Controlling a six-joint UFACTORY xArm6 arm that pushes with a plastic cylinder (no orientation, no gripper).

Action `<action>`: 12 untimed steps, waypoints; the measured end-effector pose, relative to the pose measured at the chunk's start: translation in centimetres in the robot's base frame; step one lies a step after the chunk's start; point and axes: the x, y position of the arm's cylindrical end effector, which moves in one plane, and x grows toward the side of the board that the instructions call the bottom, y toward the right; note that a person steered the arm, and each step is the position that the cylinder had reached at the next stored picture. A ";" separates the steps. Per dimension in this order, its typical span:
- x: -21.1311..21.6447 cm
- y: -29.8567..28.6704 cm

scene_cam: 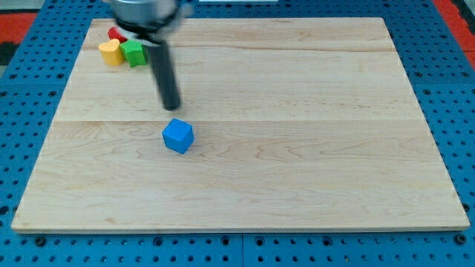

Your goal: Push the blue cube closer to the yellow heart

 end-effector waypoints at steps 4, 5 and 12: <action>5.2 -1.5; 4.8 -5.7; -3.5 -22.1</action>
